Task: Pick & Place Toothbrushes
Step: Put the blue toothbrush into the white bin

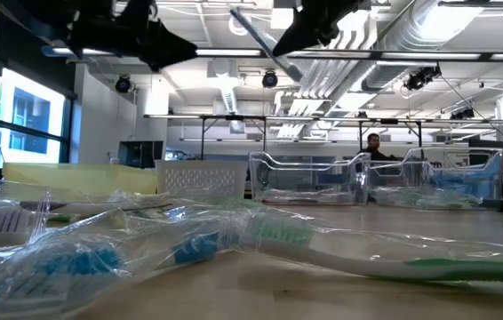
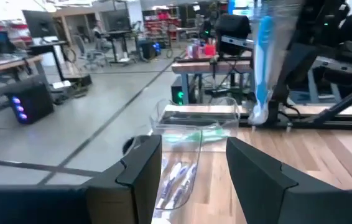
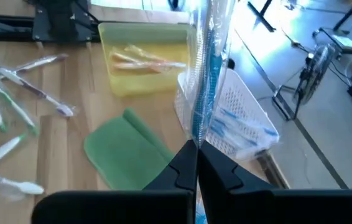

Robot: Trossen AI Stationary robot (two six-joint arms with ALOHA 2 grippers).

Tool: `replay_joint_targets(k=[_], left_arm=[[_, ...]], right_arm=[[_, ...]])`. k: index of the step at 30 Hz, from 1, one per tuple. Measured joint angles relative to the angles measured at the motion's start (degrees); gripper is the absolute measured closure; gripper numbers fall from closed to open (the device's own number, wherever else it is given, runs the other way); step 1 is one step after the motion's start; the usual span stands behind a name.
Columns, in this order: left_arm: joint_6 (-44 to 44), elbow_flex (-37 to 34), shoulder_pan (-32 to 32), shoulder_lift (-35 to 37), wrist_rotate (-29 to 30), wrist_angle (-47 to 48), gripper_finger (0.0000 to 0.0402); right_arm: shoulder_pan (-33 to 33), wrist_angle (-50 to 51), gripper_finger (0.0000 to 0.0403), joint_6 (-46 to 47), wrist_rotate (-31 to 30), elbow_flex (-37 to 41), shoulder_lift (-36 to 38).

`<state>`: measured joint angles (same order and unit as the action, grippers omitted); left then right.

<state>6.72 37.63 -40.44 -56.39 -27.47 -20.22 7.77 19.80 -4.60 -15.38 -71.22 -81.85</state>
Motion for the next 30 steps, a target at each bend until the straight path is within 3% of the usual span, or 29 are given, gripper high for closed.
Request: replay_joint_targets(k=[7,13,19,30], left_arm=[[-10.7,0.0,-4.7,-11.8,-11.1,-20.4,0.0226],[-16.0,0.0,-4.4,-16.7,-13.5,-28.1,0.0226],[-14.9,0.0,0.6,-17.9,-12.0,-28.1,0.0226],[-14.3,0.0,7.3,-17.9,-2.8,-28.7,0.0226]], right_arm=[[5.1,-4.4,0.0401,-3.6,3.6,0.1,-3.1],[7.5,-7.1,0.0401,-4.5,5.5,0.0,-4.8],[7.5,-8.3,0.0401,-4.7,6.7,0.0,-6.6],[4.9,-9.7,0.0401,-4.6,7.9,0.0,-7.7]])
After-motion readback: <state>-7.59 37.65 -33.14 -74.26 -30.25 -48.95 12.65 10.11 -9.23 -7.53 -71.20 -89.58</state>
